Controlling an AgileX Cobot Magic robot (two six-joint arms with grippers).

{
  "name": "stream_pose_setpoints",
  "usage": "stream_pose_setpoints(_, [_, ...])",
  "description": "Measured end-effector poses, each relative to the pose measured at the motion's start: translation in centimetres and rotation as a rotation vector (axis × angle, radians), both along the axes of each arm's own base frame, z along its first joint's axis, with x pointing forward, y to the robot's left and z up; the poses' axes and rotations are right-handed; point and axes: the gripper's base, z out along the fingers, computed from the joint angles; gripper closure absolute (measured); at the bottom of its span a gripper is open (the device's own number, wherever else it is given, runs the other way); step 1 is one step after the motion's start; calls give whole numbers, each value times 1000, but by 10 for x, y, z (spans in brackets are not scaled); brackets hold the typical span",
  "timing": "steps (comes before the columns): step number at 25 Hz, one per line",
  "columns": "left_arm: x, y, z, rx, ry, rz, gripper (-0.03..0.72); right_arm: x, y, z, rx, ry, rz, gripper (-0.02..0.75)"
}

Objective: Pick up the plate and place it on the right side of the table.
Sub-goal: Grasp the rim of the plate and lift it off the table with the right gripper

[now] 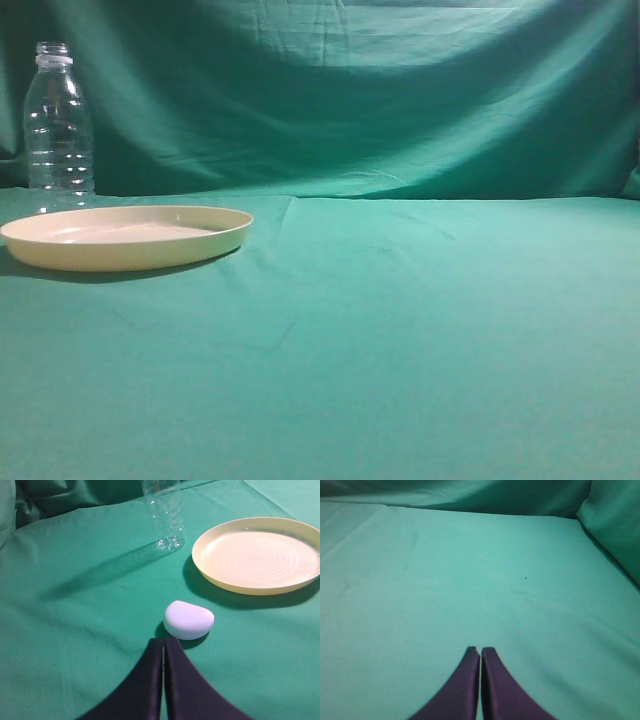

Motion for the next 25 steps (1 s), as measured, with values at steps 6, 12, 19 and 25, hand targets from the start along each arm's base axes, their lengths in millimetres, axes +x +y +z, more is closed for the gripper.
stream_pose_setpoints(6, [0, 0, 0, 0, 0, 0, 688, 0, 0, 0, 0, 0, 0, 738])
stream_pose_setpoints(12, [0, 0, 0, 0, 0, 0, 688, 0, 0, 0, 0, 0, 0, 738])
stream_pose_setpoints(19, [0, 0, 0, 0, 0, 0, 688, 1, 0, 3, 33, -36, -5, 738])
stream_pose_setpoints(25, [0, 0, 0, 0, 0, 0, 688, 5, -4, 33, 226, -355, -69, 738])
